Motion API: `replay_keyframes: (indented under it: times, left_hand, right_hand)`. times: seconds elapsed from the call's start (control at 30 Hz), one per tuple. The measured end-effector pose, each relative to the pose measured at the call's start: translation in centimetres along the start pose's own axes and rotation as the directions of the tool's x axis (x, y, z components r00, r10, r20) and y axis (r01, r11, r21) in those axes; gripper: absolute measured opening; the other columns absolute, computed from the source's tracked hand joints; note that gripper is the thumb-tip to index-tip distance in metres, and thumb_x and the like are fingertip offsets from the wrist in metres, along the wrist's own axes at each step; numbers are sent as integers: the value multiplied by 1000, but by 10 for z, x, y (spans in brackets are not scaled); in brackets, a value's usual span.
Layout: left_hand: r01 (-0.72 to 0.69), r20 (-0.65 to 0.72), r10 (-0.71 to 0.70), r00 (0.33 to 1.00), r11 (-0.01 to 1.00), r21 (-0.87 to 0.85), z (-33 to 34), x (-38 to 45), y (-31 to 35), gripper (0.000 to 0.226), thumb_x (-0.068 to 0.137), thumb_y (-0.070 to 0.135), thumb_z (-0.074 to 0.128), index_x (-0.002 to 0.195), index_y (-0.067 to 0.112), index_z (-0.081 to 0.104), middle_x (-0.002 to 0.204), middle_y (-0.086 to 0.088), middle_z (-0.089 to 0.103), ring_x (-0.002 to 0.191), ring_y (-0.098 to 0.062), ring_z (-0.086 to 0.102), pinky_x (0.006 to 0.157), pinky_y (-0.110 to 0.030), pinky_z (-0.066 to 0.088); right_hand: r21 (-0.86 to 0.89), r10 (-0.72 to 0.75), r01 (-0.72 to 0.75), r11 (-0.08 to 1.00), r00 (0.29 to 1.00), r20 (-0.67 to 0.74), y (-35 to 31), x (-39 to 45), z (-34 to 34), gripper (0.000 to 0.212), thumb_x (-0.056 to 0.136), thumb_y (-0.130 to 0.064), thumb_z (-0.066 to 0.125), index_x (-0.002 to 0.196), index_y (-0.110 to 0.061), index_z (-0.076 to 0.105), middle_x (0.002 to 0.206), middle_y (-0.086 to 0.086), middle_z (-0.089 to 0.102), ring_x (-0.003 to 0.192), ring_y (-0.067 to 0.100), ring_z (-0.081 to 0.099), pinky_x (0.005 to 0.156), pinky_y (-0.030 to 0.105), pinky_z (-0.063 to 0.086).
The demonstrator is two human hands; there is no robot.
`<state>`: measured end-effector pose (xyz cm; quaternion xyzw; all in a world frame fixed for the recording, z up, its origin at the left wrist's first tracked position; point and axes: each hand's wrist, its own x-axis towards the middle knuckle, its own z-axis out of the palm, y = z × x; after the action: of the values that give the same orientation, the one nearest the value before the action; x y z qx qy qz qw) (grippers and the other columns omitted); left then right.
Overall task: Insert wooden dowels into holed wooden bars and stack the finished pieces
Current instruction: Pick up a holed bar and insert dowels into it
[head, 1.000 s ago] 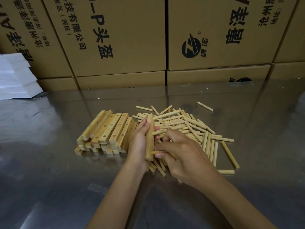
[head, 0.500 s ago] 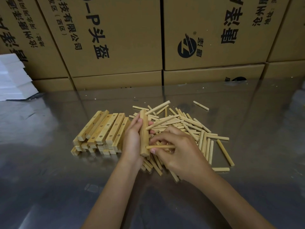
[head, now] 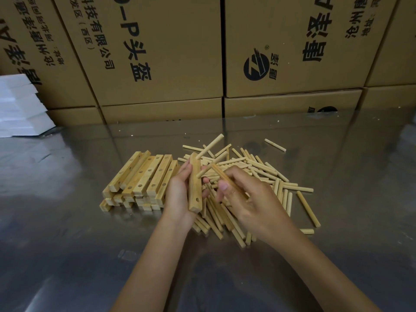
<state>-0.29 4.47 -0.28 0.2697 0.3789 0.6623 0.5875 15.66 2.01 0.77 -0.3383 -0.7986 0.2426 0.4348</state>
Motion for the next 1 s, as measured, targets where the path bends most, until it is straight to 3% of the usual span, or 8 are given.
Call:
replay_keyframes:
  times: [0.1, 0.2, 0.27, 0.33, 0.47, 0.7, 0.87, 1.0]
  left_hand:
    - [11, -17, -11, 1000, 1000, 19, 0, 1, -1, 45, 105, 23, 41, 146, 6, 45, 76, 1, 65, 54, -10, 49, 49, -22, 40]
    - [36, -22, -36, 999, 999, 0, 3, 0, -2, 42, 105, 22, 42, 144, 8, 50, 85, -4, 66, 58, -13, 55, 54, -24, 45]
    - [75, -11, -75, 997, 997, -32, 6, 0, -3, 39, 104, 23, 44, 140, 11, 55, 109, -13, 67, 83, -24, 65, 77, -35, 57]
    - [107, -19, -108, 994, 993, -56, 6, -1, -4, 36, 104, 24, 45, 136, 14, 59, 122, -16, 62, 105, -32, 60, 102, -46, 49]
    - [109, -8, -110, 994, 991, -82, 10, -3, -5, 34, 104, 23, 44, 133, 11, 58, 110, -14, 59, 87, -29, 55, 73, -37, 42]
    - [102, 0, -103, 995, 986, -129, 10, -4, -4, 35, 105, 20, 43, 137, 13, 54, 87, -5, 62, 63, -16, 52, 47, -26, 48]
    - [71, -41, -77, 996, 989, -128, 8, -2, -5, 32, 105, 20, 44, 134, 20, 58, 91, -5, 68, 61, -13, 54, 53, -28, 51]
    - [24, -96, -32, 995, 996, -85, 9, 0, -6, 34, 105, 21, 44, 136, 20, 57, 79, 0, 71, 59, -11, 54, 43, -24, 49]
  right_hand:
    - [186, 55, -50, 981, 998, -24, -6, 1, 0, 23, 99, -42, 51, 84, -36, 68, 86, -15, 62, 89, 8, 57, 78, 17, 40]
    - [434, 104, -112, 894, 994, 42, -9, 1, 2, 20, 98, -26, 56, 95, -14, 72, 93, 0, 73, 85, 3, 67, 78, 15, 48]
    - [491, 128, -131, 861, 991, 41, -8, 0, 5, 14, 94, -18, 63, 98, -10, 74, 97, 1, 75, 92, 6, 69, 81, 19, 52]
    - [433, 156, -155, 888, 987, 32, -6, -1, 10, 11, 91, -11, 67, 98, -10, 76, 97, -3, 75, 99, 7, 68, 87, 24, 54]
    - [376, 233, -227, 899, 972, 31, -1, -2, 14, 9, 91, -12, 69, 93, -12, 78, 92, -5, 75, 93, 10, 69, 84, 31, 56]
    - [382, 236, -237, 893, 970, 50, 1, -2, 13, 10, 91, -10, 69, 92, -11, 78, 88, -3, 76, 98, 9, 68, 88, 32, 55]
    - [394, 240, -238, 888, 970, 44, 4, -3, 15, 9, 90, -9, 69, 91, -8, 78, 87, -3, 76, 96, 9, 69, 83, 26, 56]
    - [469, 278, -229, 853, 960, -38, 5, -5, 24, 8, 90, -9, 70, 93, -9, 77, 82, 4, 75, 78, 14, 72, 69, 21, 56]
